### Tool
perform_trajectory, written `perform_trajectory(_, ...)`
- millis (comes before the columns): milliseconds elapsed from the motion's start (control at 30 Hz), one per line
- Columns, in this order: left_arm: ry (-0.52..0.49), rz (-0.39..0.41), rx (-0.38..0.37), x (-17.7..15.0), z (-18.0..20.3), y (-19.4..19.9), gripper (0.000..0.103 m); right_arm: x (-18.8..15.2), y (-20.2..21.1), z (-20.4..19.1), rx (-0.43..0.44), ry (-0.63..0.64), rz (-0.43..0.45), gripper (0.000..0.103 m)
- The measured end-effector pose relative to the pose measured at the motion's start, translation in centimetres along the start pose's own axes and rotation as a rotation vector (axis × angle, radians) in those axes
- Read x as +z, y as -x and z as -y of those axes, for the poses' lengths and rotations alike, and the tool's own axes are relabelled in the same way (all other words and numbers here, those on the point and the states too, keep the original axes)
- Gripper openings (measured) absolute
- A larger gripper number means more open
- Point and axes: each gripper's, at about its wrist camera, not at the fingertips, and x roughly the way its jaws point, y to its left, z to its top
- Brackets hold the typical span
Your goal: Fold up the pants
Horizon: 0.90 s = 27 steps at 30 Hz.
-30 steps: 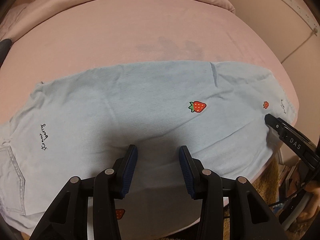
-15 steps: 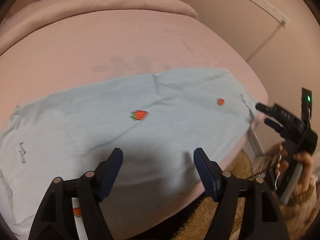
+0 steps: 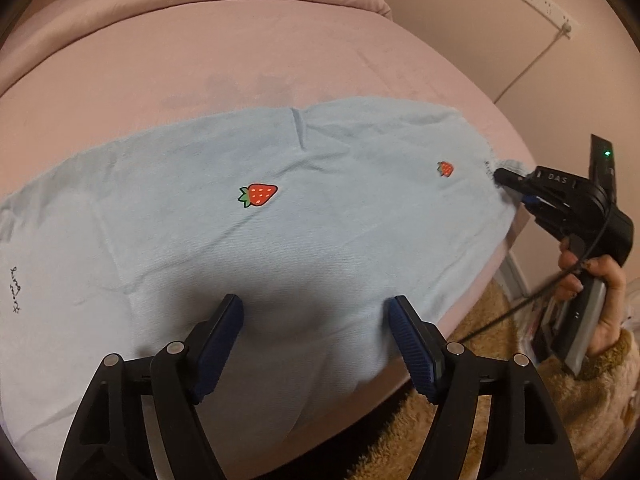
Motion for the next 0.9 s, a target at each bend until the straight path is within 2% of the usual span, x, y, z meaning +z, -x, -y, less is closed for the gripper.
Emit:
perform_trajectory(67, 0.052, 0.001, -0.069, 0.0, -1.0, 1.2, 0.074, 0.2, 1.5, -2.0, 0.032, 0.066, 0.053, 0.013)
perform_trajectory(133, 0.101, 0.018, -0.113, 0.1, -2.4, 2.5, 0.074, 0.3, 3.5, -4.9, 0.114, 0.153, 0.108, 0.013)
perform_trajectory(233, 0.196, 0.079, -0.104, 0.2, -5.4, 5.0, 0.074, -1.0, 6.1, -10.3, 0.271, 0.292, 0.118, 0.013)
perform_trajectory(333, 0.273, 0.126, -0.129, 0.1, -8.1, 6.8, 0.075, -4.0, 6.6, -15.7, 0.389, 0.444, 0.073, 0.013)
perform_trajectory(400, 0.335, 0.145, -0.144, -0.2, -9.9, 7.5, 0.076, -6.8, 5.5, -18.9, 0.480, 0.520, -0.013, 0.013)
perform_trajectory(467, 0.400, 0.143, -0.146, -0.9, -11.7, 7.5, 0.076, -8.7, 3.3, -20.9, 0.532, 0.548, -0.099, 0.013)
perform_trajectory(633, 0.474, 0.126, -0.218, -1.4, -13.8, 6.9, 0.076, -16.2, -1.0, -23.3, 0.559, 0.620, -0.342, 0.013)
perform_trajectory(700, 0.487, 0.103, -0.245, -1.3, -14.0, 6.2, 0.076, -18.5, -1.2, -23.1, 0.544, 0.632, -0.406, 0.013)
perform_trajectory(800, 0.478, 0.088, -0.280, -0.2, -13.5, 5.5, 0.076, -19.7, -1.0, -23.7, 0.510, 0.685, -0.385, 0.013)
perform_trajectory(900, 0.491, 0.070, -0.287, 0.8, -13.4, 4.2, 0.076, -19.7, 0.2, -23.9, 0.538, 0.674, -0.374, 0.013)
